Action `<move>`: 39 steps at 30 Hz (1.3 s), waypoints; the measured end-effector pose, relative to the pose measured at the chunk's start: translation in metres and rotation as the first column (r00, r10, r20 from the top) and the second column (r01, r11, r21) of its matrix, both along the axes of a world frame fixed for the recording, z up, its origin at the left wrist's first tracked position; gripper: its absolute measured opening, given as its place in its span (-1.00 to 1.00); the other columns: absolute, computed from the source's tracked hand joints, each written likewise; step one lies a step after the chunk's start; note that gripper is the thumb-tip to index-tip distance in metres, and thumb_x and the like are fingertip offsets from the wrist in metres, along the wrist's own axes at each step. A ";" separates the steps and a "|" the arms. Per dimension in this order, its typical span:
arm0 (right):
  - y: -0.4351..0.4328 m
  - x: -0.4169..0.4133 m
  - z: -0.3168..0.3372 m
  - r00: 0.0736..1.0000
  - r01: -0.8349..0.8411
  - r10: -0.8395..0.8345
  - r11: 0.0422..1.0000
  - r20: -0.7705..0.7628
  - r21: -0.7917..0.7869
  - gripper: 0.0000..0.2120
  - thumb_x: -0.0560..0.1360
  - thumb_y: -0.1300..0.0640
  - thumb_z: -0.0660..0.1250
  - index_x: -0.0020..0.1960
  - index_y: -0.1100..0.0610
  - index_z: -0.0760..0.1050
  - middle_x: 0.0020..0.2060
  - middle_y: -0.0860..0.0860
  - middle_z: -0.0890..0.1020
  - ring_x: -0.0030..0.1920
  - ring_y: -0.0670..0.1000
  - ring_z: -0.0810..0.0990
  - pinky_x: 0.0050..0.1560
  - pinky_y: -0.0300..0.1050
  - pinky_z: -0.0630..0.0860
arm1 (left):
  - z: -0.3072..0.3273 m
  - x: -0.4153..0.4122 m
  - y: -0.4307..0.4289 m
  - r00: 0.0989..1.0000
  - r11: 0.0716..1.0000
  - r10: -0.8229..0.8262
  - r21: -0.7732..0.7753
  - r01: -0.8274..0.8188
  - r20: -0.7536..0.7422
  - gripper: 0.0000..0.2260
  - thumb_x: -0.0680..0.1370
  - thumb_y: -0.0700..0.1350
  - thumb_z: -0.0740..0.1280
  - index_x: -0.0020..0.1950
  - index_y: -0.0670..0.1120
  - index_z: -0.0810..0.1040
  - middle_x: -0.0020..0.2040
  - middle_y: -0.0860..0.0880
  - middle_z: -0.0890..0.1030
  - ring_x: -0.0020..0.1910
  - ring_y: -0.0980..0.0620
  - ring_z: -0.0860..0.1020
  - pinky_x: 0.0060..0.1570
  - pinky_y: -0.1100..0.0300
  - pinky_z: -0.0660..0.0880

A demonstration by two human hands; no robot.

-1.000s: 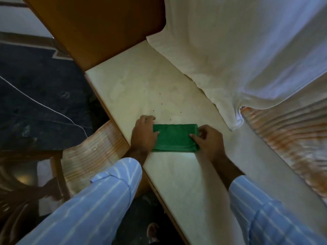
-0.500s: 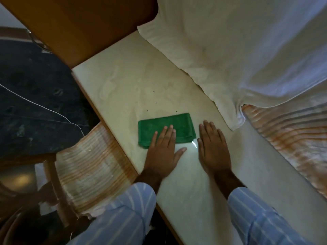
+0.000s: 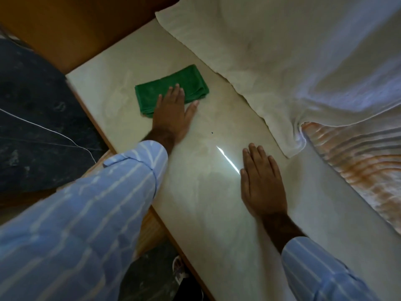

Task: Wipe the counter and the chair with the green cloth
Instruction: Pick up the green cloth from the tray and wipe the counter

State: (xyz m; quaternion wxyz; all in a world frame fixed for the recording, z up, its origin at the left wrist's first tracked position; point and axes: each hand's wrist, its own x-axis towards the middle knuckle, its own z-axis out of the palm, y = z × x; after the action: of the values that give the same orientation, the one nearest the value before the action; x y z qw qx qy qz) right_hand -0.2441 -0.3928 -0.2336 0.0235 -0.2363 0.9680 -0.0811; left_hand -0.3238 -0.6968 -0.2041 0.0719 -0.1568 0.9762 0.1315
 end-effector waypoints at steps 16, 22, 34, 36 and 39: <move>-0.003 0.001 0.001 0.999 0.008 -0.007 1.000 -0.040 0.016 -0.45 0.71 0.02 0.03 0.67 0.16 0.23 0.67 0.12 0.29 0.68 0.13 0.24 0.65 0.14 0.20 | -0.014 0.125 0.002 0.993 0.996 -0.088 -0.031 0.085 -0.082 -0.38 0.67 0.21 -0.01 0.61 -0.16 0.21 0.64 -0.11 0.21 0.62 -0.07 0.14 0.58 -0.09 0.02; -0.003 0.002 0.002 0.999 0.017 -0.017 1.000 -0.028 0.004 -0.44 0.71 -0.01 0.00 0.67 0.16 0.22 0.66 0.12 0.30 0.67 0.12 0.25 0.65 0.13 0.19 | -0.011 0.064 0.032 0.996 0.999 -0.043 0.006 0.043 -0.074 -0.30 0.64 0.30 -0.13 0.63 -0.12 0.17 0.65 -0.08 0.16 0.64 -0.04 0.09 0.59 -0.08 -0.04; -0.004 0.002 0.007 1.000 0.021 -0.021 1.000 0.021 0.005 -0.39 0.73 -0.10 -0.01 0.69 0.19 0.17 0.68 0.14 0.24 0.69 0.12 0.19 0.68 0.12 0.13 | -0.002 0.084 0.050 0.925 0.928 -0.372 -0.025 0.371 -0.078 -0.35 0.66 0.26 -0.03 0.62 -0.12 0.22 0.63 -0.07 0.23 0.62 -0.04 0.16 0.58 -0.05 0.04; -0.003 0.002 0.007 0.999 0.023 -0.023 1.000 0.024 0.000 -0.39 0.73 -0.10 0.01 0.69 0.17 0.15 0.69 0.13 0.23 0.70 0.11 0.18 0.69 0.10 0.10 | 0.000 0.061 0.064 0.960 0.961 -0.276 0.001 0.277 -0.055 -0.33 0.66 0.29 -0.10 0.62 -0.11 0.20 0.64 -0.06 0.20 0.63 -0.03 0.13 0.59 -0.08 0.03; -0.003 0.003 0.008 0.999 0.028 -0.027 1.000 0.034 -0.012 -0.40 0.74 -0.08 0.04 0.70 0.17 0.14 0.69 0.12 0.22 0.70 0.11 0.17 0.70 0.09 0.09 | -0.002 0.060 0.076 0.956 0.958 -0.286 0.015 0.287 -0.066 -0.34 0.66 0.28 -0.10 0.62 -0.11 0.21 0.64 -0.05 0.20 0.63 -0.03 0.13 0.59 -0.10 0.02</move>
State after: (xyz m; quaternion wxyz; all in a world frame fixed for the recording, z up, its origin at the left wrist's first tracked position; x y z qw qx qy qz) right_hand -0.2412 -0.3957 -0.2261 0.0374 -0.2217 0.9701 -0.0914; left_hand -0.2640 -0.6210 -0.2060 0.0613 -0.0086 0.9887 0.1366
